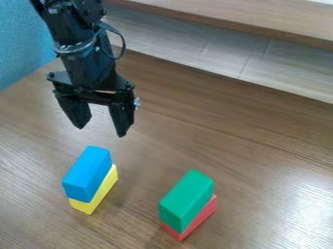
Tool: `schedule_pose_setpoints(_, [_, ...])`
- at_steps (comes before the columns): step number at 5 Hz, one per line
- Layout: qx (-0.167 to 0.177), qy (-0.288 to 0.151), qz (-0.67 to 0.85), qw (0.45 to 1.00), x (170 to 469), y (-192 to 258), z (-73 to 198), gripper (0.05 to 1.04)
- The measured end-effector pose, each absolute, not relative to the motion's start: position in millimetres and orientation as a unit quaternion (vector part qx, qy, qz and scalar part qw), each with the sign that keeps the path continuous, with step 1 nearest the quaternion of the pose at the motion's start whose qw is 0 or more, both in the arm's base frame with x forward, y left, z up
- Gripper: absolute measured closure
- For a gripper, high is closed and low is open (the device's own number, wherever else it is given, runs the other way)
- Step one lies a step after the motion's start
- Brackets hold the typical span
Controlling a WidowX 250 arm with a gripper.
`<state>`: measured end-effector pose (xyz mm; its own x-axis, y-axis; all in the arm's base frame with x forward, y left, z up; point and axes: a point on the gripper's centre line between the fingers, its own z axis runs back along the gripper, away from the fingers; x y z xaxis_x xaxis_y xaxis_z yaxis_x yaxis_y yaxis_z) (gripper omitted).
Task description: Move the green block on top of the red one and put it to the left side of the table
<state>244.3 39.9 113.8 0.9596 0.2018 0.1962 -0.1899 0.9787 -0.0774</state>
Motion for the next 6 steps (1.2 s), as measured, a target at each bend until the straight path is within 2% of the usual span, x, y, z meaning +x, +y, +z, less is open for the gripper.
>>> schedule_pose_setpoints(2, [-0.023,-0.108,0.06,0.992,243,18,123,0.082])
schedule_pose_setpoints(3, [-0.032,-0.116,0.023,0.993,243,2,127,0.082])
schedule_pose_setpoints(6, [-0.059,-0.111,-0.051,0.991,232,-57,110,0.082])
